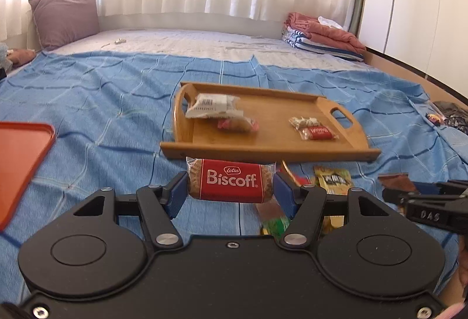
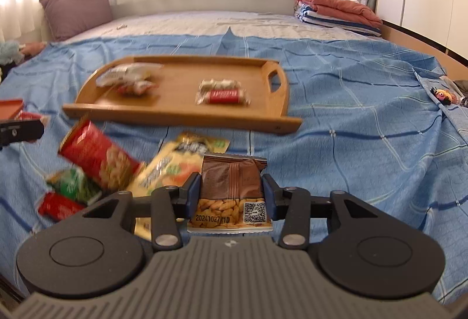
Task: Organize snacks
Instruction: 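Carry both snacks onto the bamboo tray and open both tools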
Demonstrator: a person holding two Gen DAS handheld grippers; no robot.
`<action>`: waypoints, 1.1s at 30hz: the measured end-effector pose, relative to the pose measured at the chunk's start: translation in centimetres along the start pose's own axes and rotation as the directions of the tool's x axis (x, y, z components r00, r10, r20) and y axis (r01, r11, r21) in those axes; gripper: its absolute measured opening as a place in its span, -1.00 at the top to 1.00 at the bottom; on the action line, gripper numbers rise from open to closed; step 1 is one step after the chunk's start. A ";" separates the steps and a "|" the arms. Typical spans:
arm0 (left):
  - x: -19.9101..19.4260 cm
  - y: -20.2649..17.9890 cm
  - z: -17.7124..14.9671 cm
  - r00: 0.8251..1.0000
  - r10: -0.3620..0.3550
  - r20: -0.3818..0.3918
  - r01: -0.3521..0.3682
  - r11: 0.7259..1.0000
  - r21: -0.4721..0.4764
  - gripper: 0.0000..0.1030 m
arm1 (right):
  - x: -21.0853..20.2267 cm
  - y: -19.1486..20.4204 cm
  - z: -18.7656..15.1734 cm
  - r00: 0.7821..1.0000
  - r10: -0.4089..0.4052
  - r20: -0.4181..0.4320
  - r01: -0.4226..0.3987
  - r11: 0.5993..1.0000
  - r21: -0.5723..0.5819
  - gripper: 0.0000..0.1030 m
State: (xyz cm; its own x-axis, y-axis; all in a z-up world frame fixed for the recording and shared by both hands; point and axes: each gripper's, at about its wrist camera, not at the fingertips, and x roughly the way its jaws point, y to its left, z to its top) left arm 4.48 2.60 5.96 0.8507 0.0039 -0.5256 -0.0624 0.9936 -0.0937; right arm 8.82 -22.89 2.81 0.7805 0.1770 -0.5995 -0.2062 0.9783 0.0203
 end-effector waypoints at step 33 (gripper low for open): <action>26.7 3.9 17.5 0.969 -0.019 -0.247 -0.018 0.989 -0.146 -0.18 | 20.4 -0.3 16.2 0.985 0.044 -0.165 -0.024 0.992 0.124 0.06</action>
State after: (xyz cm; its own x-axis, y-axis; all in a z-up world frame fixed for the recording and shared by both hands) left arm 36.13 8.58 6.37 0.6963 -0.0428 -0.7165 -0.1530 0.9664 -0.2064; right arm 34.41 -17.81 3.52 0.6626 0.2001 -0.7218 -0.1505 0.9796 0.1334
